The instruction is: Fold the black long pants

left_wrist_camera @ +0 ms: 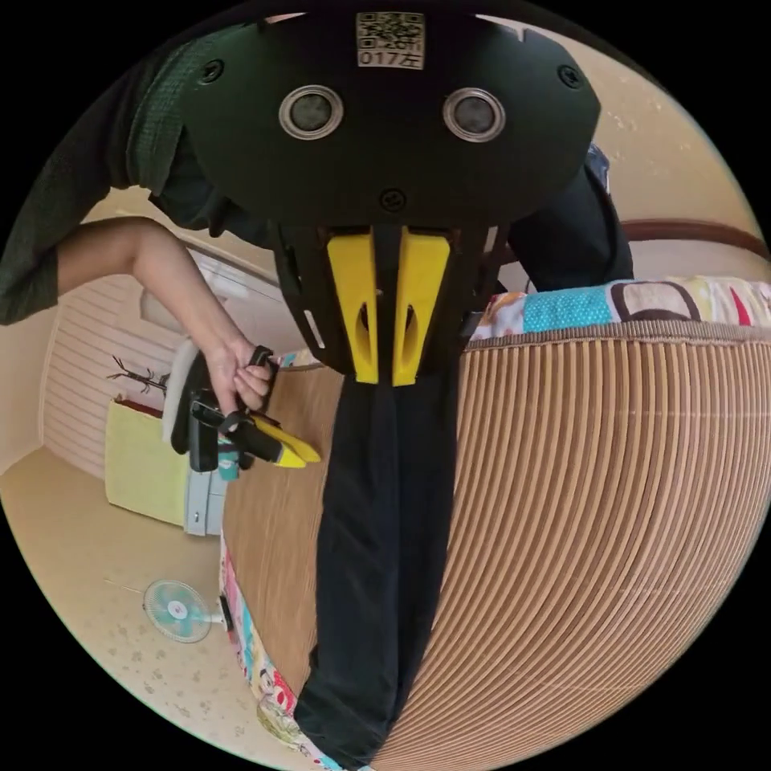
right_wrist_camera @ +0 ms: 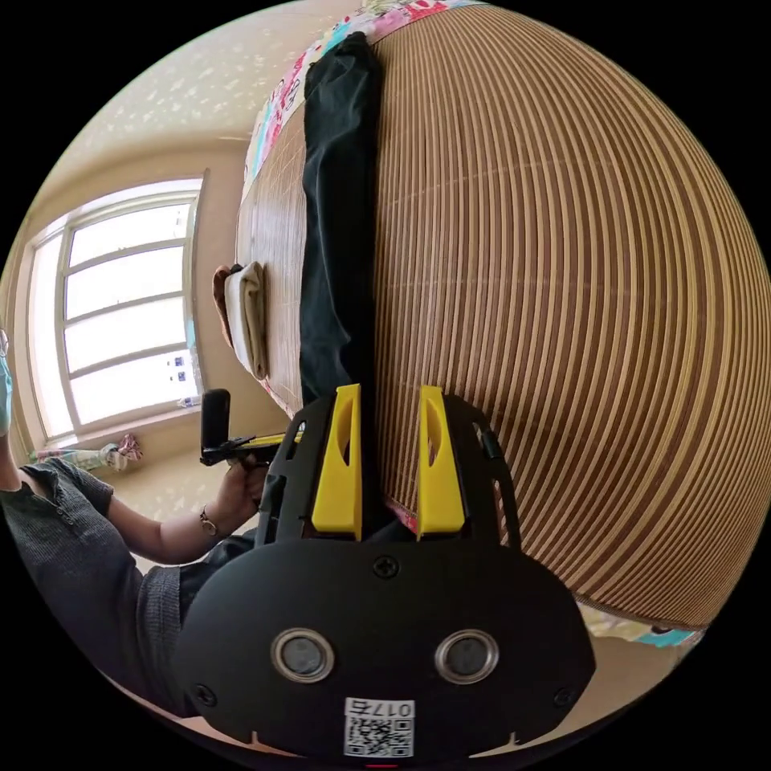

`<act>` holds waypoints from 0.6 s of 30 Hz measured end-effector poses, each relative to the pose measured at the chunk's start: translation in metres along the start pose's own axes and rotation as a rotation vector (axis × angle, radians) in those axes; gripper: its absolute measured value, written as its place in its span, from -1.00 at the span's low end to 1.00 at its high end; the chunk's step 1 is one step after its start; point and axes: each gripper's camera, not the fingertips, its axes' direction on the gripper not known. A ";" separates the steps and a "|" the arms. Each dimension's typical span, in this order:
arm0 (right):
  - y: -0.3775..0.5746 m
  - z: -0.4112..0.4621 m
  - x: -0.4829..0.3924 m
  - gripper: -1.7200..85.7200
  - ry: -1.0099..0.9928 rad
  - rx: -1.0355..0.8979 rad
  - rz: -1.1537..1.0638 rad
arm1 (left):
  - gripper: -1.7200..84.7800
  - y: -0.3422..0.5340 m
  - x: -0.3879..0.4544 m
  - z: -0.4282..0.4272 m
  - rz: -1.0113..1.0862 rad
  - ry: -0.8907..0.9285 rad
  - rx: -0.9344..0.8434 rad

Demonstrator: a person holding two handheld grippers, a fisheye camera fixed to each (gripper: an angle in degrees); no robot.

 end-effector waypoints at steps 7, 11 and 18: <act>0.045 -0.006 -0.007 -0.65 -0.381 0.136 0.016 | -0.94 0.037 -0.043 -0.029 -0.202 0.284 0.032; 0.053 0.024 0.004 -0.64 -0.392 0.129 0.096 | -0.94 0.059 -0.087 -0.045 -0.407 0.037 0.070; 0.067 0.043 -0.006 -0.68 -0.303 0.076 0.088 | -0.86 0.052 -0.050 -0.040 -0.273 -0.118 -0.090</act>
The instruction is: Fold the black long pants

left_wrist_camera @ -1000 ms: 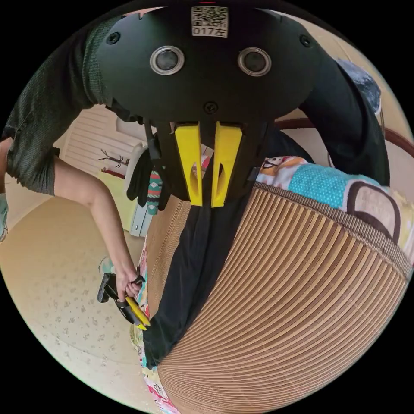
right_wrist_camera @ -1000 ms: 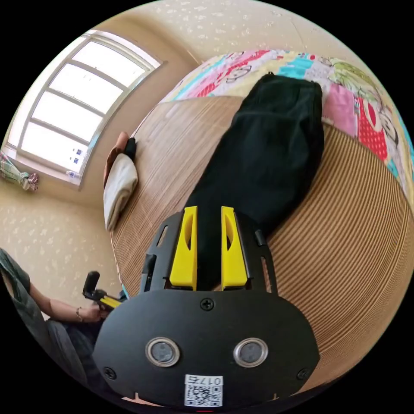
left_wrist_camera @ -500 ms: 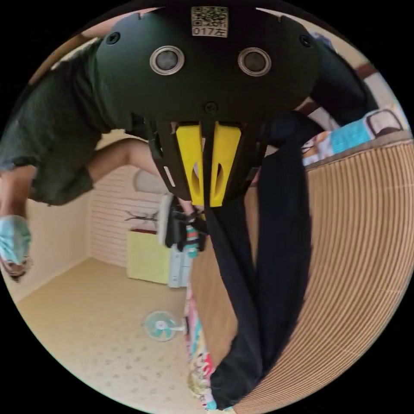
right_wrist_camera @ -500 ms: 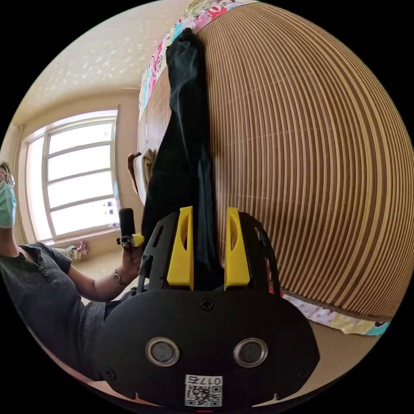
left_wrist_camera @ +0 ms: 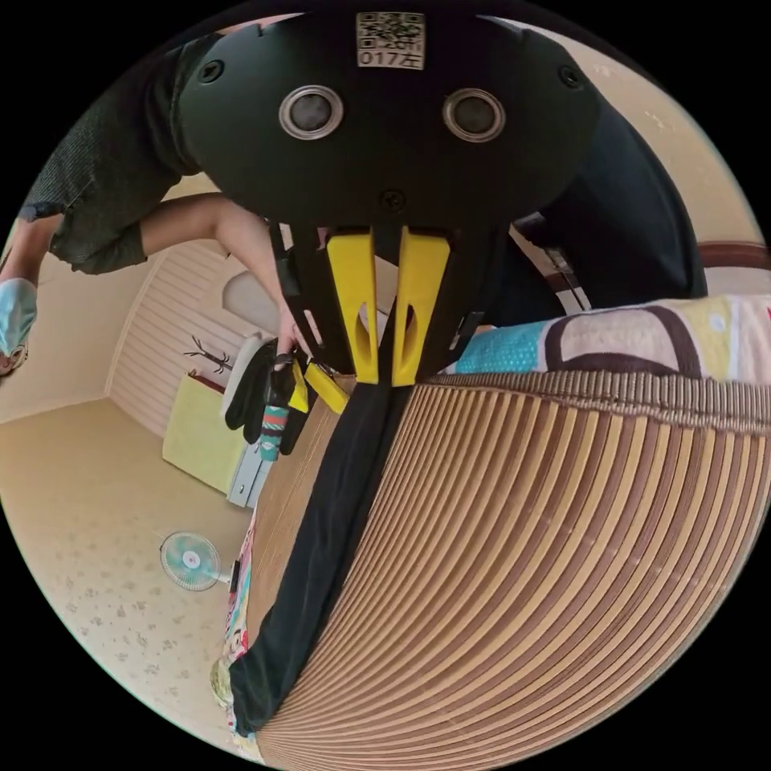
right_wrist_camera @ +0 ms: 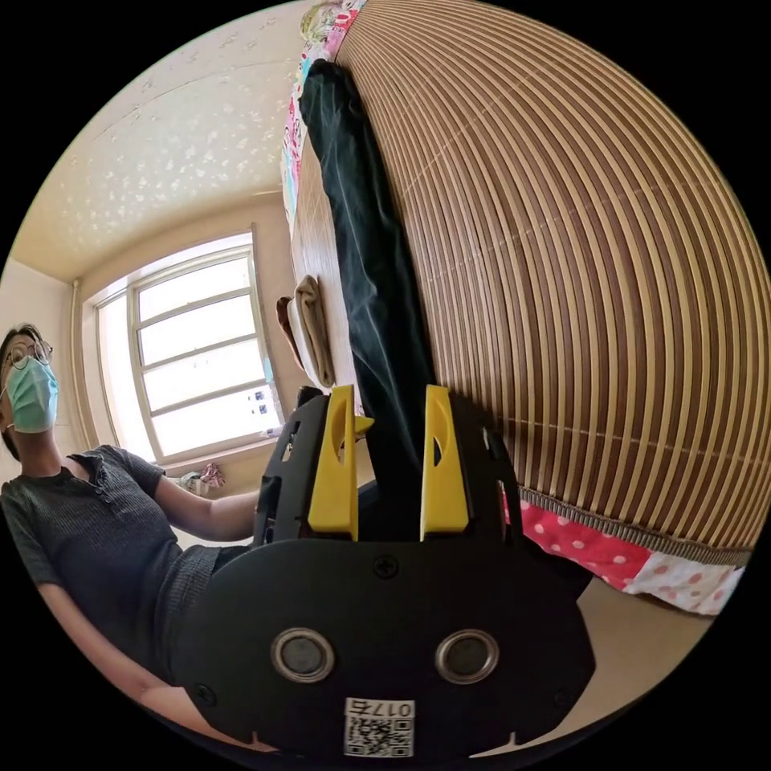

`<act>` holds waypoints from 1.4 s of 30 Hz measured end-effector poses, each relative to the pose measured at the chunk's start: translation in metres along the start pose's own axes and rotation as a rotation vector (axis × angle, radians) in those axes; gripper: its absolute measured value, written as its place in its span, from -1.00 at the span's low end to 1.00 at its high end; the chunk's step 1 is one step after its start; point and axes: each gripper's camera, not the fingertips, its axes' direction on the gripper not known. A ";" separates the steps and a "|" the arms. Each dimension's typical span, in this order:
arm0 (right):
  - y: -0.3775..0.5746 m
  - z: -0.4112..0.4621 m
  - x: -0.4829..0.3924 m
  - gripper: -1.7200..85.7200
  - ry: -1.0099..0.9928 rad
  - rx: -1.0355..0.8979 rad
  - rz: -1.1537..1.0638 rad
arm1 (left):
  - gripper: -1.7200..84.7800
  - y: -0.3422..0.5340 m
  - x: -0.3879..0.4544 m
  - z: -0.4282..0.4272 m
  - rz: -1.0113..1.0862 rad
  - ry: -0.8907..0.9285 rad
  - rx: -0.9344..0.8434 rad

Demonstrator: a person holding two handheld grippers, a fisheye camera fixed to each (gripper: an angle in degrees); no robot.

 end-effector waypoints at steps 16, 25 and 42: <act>0.036 -0.034 -0.055 -0.94 0.214 -0.095 -0.201 | -0.95 0.046 0.026 0.023 0.193 0.105 -0.129; 0.026 0.000 -0.017 -0.92 0.322 -0.187 -0.142 | -0.95 0.070 0.008 0.048 0.082 -0.002 -0.063; -0.186 -0.091 0.006 -0.60 -0.012 0.013 -0.183 | -0.64 -0.171 0.097 -0.064 0.357 -0.012 0.261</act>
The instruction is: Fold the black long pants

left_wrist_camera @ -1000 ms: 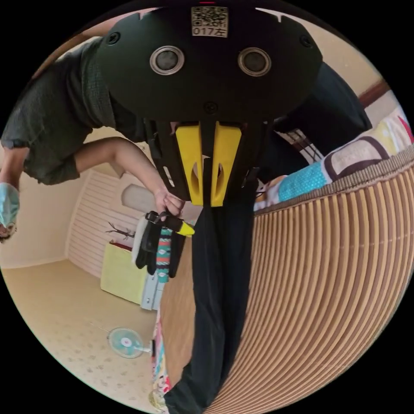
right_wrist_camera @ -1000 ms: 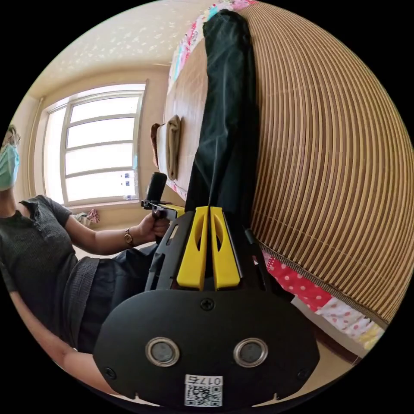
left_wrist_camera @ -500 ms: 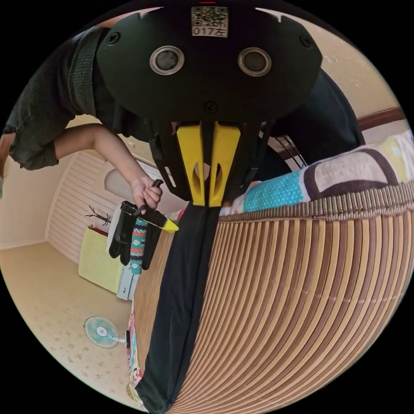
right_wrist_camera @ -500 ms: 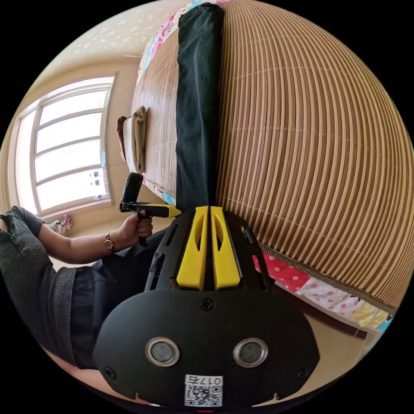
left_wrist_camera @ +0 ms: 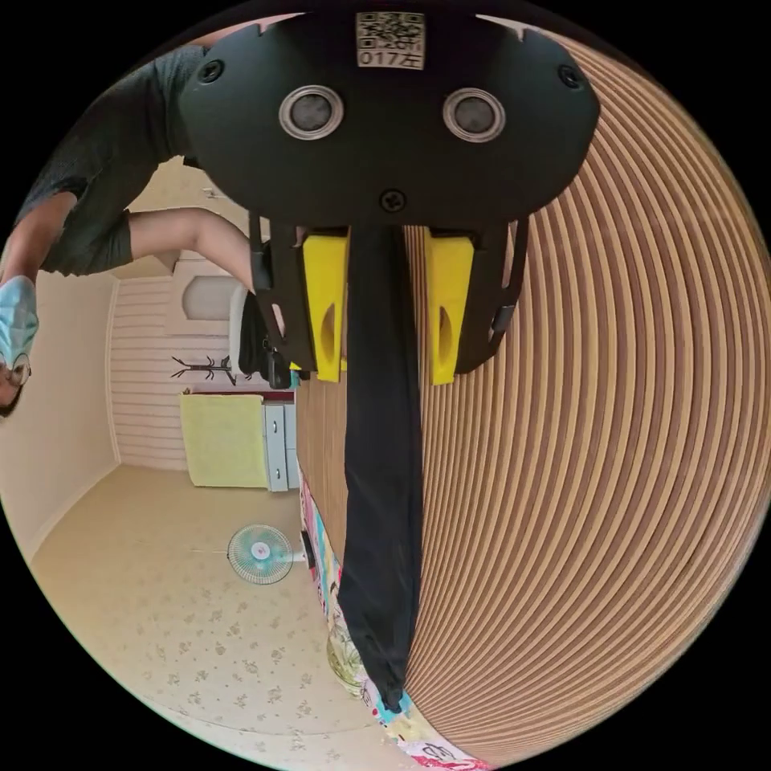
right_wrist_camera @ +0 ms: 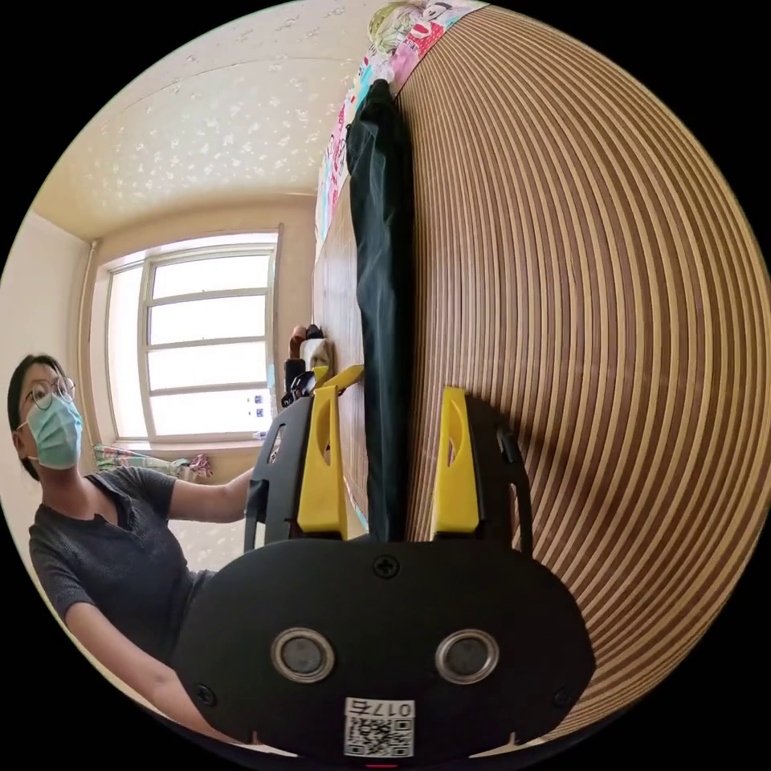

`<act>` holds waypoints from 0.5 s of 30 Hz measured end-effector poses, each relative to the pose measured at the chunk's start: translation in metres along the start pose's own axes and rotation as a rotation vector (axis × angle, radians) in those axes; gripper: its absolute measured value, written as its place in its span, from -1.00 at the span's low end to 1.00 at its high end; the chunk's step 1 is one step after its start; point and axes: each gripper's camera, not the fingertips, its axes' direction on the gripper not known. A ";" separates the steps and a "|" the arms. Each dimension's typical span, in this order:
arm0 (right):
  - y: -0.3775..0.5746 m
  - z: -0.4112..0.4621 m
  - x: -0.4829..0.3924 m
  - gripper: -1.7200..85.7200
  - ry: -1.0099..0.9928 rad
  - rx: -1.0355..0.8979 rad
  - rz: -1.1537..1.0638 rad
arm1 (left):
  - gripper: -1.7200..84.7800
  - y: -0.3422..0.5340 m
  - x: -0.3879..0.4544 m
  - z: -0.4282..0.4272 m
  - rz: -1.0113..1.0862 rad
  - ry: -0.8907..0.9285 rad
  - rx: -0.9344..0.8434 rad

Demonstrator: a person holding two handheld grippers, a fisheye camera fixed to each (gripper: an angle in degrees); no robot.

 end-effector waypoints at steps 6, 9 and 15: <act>-0.086 0.018 0.014 -0.67 -0.068 -0.061 -0.006 | -0.76 -0.032 -0.002 0.021 0.021 -0.009 -0.003; -0.105 0.031 0.017 -0.70 -0.085 -0.117 -0.008 | -0.79 -0.026 -0.002 0.029 0.003 0.006 0.007; -0.104 0.036 0.026 -0.85 -0.066 -0.088 0.020 | -0.88 -0.020 -0.007 0.038 -0.051 0.117 -0.014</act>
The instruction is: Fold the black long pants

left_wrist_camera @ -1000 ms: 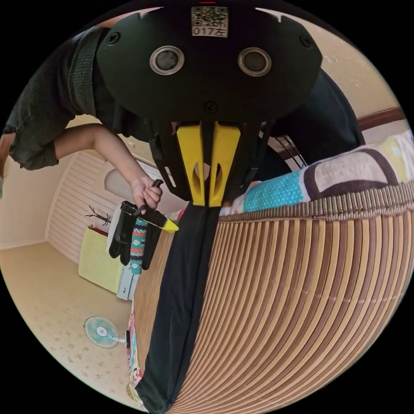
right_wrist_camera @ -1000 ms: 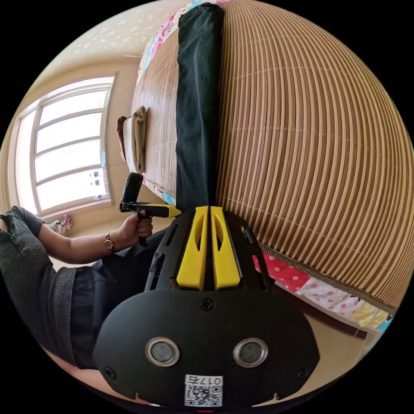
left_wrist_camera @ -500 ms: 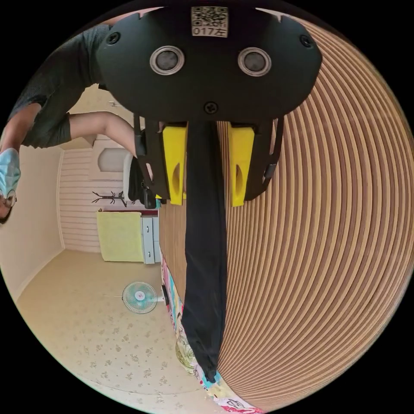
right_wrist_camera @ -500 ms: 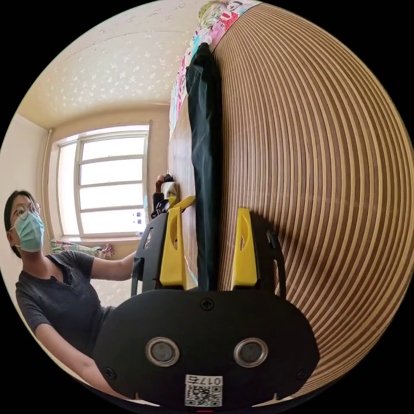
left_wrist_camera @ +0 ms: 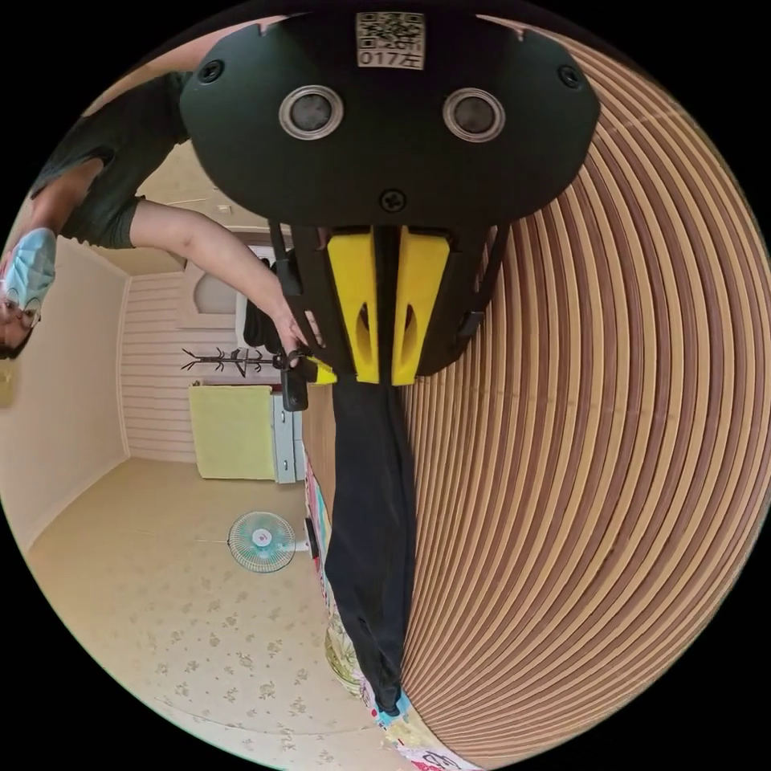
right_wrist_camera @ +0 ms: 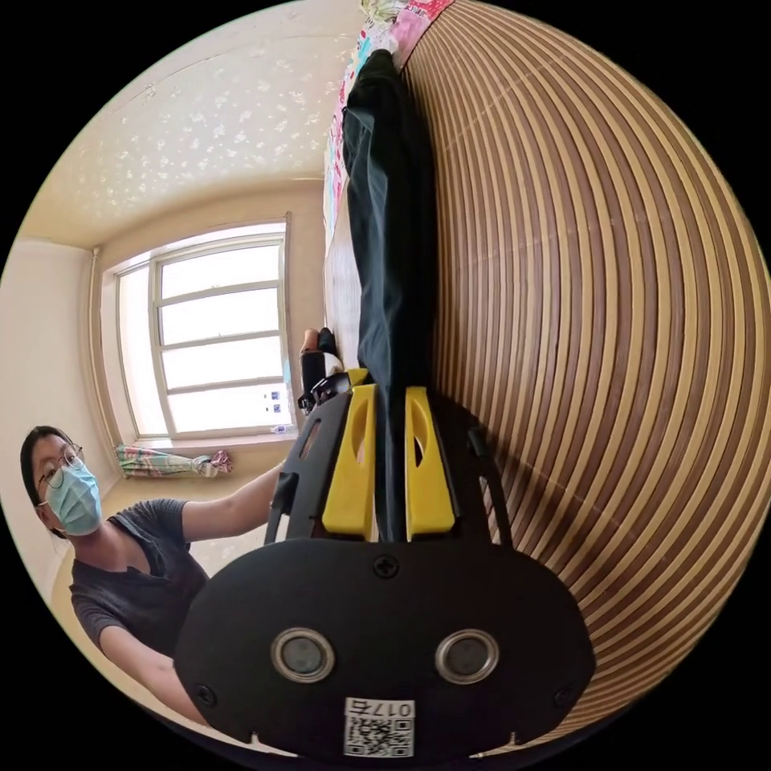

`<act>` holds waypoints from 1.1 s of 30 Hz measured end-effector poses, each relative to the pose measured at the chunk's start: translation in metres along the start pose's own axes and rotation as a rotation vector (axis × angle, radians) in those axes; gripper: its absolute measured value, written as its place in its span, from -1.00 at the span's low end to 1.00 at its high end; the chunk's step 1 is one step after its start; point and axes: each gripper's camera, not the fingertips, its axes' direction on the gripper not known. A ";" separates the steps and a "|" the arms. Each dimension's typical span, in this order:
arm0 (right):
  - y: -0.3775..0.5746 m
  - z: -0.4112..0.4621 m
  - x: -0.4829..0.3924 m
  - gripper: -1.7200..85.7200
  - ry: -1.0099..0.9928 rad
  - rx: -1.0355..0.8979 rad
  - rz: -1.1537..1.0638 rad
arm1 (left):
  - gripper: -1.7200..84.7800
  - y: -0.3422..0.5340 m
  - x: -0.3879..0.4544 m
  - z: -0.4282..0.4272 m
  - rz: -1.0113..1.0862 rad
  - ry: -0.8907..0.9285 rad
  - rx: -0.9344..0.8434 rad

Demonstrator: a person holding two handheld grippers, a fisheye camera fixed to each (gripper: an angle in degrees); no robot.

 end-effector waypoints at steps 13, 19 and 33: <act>0.035 -0.038 -0.131 -0.86 -0.267 0.183 -0.340 | -0.65 0.022 0.167 -0.014 0.194 0.067 0.077; 0.014 -0.005 -0.142 -0.88 -0.070 0.067 -0.230 | -0.84 0.017 0.165 0.013 0.104 -0.063 0.068; 0.156 0.104 -0.028 -0.65 0.330 -0.119 -0.004 | -0.66 0.240 0.105 0.127 -0.051 -0.398 -0.036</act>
